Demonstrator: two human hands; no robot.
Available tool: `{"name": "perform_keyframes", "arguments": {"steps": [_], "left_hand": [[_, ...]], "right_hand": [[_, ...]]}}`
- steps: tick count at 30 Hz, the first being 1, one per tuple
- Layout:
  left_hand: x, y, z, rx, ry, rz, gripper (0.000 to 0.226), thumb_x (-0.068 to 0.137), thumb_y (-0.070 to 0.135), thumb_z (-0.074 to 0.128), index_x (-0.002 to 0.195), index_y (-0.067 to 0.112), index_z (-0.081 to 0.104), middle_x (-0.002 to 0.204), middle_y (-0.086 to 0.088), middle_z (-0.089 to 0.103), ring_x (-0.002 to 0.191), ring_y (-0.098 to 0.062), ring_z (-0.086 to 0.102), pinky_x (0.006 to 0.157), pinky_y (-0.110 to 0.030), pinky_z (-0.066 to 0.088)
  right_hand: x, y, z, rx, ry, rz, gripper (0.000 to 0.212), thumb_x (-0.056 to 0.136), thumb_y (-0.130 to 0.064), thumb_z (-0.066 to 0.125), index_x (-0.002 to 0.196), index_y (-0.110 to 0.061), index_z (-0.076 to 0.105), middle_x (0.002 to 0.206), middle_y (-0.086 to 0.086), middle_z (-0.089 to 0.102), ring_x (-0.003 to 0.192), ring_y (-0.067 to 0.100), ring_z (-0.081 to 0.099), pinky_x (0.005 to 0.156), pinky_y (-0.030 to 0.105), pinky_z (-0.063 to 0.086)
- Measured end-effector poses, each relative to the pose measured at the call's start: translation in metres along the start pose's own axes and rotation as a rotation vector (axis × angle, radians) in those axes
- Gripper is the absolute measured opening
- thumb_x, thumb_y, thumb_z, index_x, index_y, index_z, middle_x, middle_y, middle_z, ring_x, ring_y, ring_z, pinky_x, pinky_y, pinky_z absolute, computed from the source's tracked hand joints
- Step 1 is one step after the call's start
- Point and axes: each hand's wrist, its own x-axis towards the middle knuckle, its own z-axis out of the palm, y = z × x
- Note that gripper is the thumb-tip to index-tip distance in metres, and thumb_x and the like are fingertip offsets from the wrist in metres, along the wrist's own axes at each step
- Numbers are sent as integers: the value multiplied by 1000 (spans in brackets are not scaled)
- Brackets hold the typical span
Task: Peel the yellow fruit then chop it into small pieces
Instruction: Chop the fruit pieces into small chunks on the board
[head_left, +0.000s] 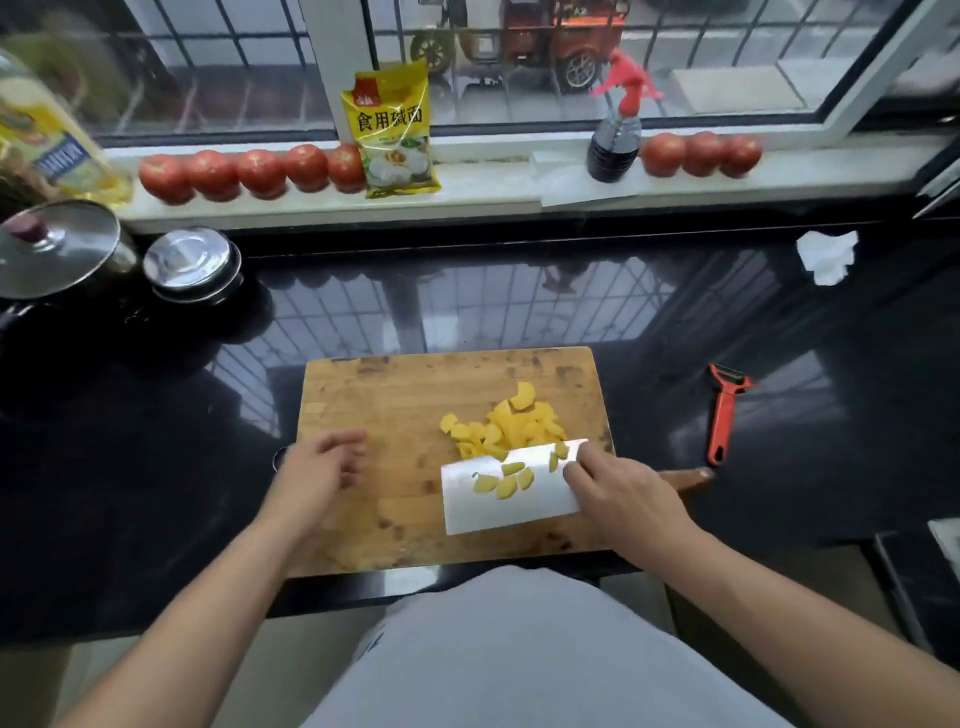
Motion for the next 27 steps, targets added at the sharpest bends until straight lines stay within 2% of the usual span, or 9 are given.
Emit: {"name": "perform_keyframes", "arguments": {"steps": [2, 5, 6, 8, 10, 15, 18, 22, 27], "left_hand": [[-32, 12, 40, 283, -189, 205, 31, 104, 7, 50, 120, 21, 72, 117, 4, 70, 99, -8, 62, 75, -18, 50], [-63, -1, 112, 757, -425, 403, 34, 106, 30, 47, 138, 32, 57, 128, 4, 52, 125, -17, 44, 101, -26, 39], [-68, -6, 128, 889, -444, 427, 37, 107, 36, 43, 143, 35, 49, 130, 1, 45, 127, -22, 37, 105, -33, 36], [-66, -7, 141, 1026, -393, 430, 36, 108, 41, 35, 143, 35, 41, 129, -1, 38, 126, -26, 34, 103, -40, 35], [-58, -10, 145, 1067, -338, 457, 35, 108, 42, 34, 141, 30, 40, 130, -2, 37, 124, -26, 35, 100, -40, 33], [-35, -25, 149, 970, -280, 556, 36, 107, 34, 41, 140, 18, 44, 137, -3, 40, 127, -25, 35, 109, -37, 32], [-25, -28, 143, 902, -239, 621, 27, 107, 23, 46, 132, 15, 52, 134, -4, 42, 122, -25, 41, 102, -35, 37], [-24, -35, 123, 819, -182, 799, 19, 97, 18, 68, 116, 21, 66, 109, 3, 55, 101, -24, 54, 87, -39, 49], [-10, -19, 130, 823, -264, 843, 19, 103, 23, 59, 117, 27, 72, 104, 4, 57, 93, -19, 56, 76, -37, 50]], "right_hand": [[3, 3, 7, -18, 20, 10, 22, 71, 4, 64, 81, -13, 53, 77, 5, 48, 51, 16, 31, 42, 31, 33], [6, -4, 10, 1, 47, 30, 22, 76, 5, 42, 83, -15, 44, 76, 5, 44, 47, 19, 36, 40, 32, 34], [6, -7, 11, -4, 50, 41, 22, 77, 4, 37, 85, -16, 43, 77, 6, 45, 47, 20, 39, 40, 32, 35], [6, -12, 12, -3, 29, 65, 23, 77, 3, 43, 87, -17, 39, 78, 6, 45, 48, 21, 43, 42, 34, 40], [7, -17, 13, 22, 27, 100, 32, 71, 4, 57, 86, -18, 38, 77, 5, 45, 50, 21, 43, 42, 36, 42], [6, -25, 9, 38, 46, 101, 28, 66, 3, 64, 77, -17, 48, 73, 2, 48, 49, 18, 46, 42, 30, 32], [-1, -22, 14, 58, 14, 98, 34, 63, 1, 72, 78, -17, 48, 74, 3, 47, 51, 21, 47, 42, 33, 37], [0, -20, 12, 97, -9, 151, 39, 59, 4, 76, 77, -17, 48, 73, 3, 47, 51, 20, 47, 41, 32, 40], [8, -26, 5, 108, 5, 78, 34, 65, -4, 82, 81, -16, 54, 75, 3, 52, 53, 19, 49, 44, 30, 38]]}}
